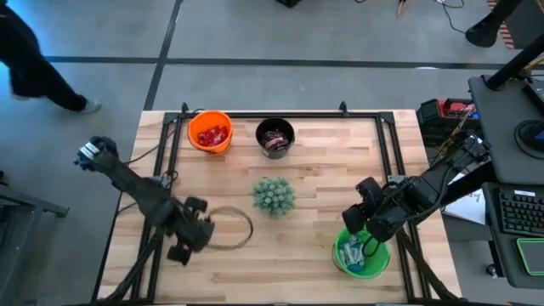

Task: Sort candy
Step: Put the red candy into the orange bucket

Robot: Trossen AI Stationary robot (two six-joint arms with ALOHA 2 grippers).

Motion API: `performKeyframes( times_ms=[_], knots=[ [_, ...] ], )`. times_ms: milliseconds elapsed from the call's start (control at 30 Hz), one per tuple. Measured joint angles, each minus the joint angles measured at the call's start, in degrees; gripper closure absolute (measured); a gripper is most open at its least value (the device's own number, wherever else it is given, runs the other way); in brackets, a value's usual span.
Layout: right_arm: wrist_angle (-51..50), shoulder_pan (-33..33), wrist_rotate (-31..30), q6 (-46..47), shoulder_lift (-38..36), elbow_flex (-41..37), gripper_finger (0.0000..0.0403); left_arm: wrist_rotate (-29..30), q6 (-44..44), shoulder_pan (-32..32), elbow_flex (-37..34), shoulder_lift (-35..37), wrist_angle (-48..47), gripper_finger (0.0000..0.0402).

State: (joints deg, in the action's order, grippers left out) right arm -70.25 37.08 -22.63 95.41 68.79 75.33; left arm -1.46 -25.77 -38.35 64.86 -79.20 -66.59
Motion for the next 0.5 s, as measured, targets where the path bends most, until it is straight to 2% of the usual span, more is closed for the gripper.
performKeyframes(
  times_ms=[200,367,500],
  knots=[
    [-2.5,-0.1,-1.4,0.6,0.0,-0.2,0.0234,5.7,4.6,10.1,-0.4,8.4,-1.9,0.0401],
    [-4.2,-1.9,-5.4,1.5,0.0,-0.2,0.0234,6.9,11.7,20.9,0.0,14.0,-1.9,0.0401],
    [-5.3,-5.2,-6.0,0.2,-0.1,-0.2,0.0234,7.1,18.9,31.1,0.3,17.3,-1.8,0.0401]
  ],
)
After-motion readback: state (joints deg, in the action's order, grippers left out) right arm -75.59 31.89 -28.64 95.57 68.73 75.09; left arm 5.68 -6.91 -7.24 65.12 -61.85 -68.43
